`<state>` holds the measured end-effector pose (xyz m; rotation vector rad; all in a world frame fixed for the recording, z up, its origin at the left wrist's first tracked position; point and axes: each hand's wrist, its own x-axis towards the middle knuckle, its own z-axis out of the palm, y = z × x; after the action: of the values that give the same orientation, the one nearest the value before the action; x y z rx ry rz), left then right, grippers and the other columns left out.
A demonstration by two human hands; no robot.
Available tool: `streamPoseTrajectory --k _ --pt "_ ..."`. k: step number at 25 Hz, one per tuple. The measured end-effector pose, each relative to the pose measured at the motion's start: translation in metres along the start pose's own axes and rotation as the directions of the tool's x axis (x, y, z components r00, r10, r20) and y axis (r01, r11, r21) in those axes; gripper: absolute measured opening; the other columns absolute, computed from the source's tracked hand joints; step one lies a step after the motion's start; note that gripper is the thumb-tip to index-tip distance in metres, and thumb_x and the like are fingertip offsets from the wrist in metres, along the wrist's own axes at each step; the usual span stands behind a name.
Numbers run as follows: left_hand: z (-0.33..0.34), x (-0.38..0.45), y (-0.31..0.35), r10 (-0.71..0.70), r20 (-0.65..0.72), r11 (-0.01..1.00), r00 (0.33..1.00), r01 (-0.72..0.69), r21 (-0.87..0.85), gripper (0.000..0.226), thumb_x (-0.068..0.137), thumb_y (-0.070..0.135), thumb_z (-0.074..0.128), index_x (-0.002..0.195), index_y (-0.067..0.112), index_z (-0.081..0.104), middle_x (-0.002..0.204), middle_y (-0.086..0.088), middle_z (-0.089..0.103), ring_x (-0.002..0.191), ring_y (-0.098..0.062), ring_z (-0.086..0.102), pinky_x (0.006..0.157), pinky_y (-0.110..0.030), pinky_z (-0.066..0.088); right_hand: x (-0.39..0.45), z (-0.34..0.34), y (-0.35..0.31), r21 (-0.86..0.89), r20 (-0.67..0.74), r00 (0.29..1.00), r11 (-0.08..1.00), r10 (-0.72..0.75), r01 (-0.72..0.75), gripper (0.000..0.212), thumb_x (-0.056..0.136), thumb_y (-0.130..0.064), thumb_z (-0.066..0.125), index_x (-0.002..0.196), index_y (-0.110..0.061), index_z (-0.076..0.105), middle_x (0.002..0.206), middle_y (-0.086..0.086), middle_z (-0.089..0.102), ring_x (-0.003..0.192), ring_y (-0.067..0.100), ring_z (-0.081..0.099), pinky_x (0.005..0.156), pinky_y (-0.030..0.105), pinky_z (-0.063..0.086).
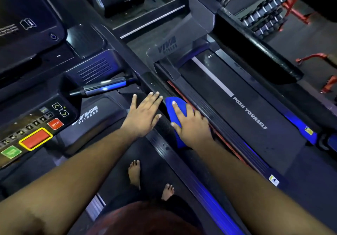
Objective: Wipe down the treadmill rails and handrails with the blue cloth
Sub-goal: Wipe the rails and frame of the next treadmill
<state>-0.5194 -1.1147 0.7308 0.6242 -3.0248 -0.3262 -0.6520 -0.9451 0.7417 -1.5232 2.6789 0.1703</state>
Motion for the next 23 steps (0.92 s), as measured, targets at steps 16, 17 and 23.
streamPoseTrajectory --k 16,17,23 --pt "-0.035 0.057 -0.129 -0.023 0.080 0.993 0.997 0.014 0.117 0.078 0.098 0.056 0.037 0.159 0.017 0.008 0.167 0.001 0.007 0.153 -0.013 0.010 0.114 -0.072 0.003 0.128 -0.026 -0.064 0.113 0.107 0.993 0.993 -0.041 0.029 0.073 0.094 -0.061 0.042 0.153 -0.045 0.002 0.159 0.010 0.024 0.121 0.036 0.050 0.082 0.053 0.054" --pt "-0.038 0.060 -0.137 -0.026 0.122 0.991 0.992 0.009 0.131 0.079 0.098 0.058 0.033 0.159 0.018 0.002 0.168 0.002 -0.001 0.154 -0.013 0.005 0.115 -0.071 0.002 0.111 -0.026 -0.056 0.114 0.107 0.993 0.993 -0.051 0.039 0.073 0.094 -0.060 0.043 0.153 -0.046 0.003 0.160 0.009 0.022 0.122 0.036 0.049 0.083 0.052 0.054" --pt "-0.030 0.066 -0.159 0.018 0.159 0.982 0.987 -0.047 0.182 0.084 0.098 0.057 0.030 0.156 0.015 -0.015 0.165 0.000 -0.020 0.153 -0.015 -0.010 0.116 -0.070 0.001 0.183 -0.030 -0.096 0.130 0.065 0.998 0.992 -0.013 0.005 0.072 0.095 -0.064 0.035 0.153 -0.044 -0.003 0.163 0.011 0.015 0.130 0.036 0.044 0.089 0.055 0.050"
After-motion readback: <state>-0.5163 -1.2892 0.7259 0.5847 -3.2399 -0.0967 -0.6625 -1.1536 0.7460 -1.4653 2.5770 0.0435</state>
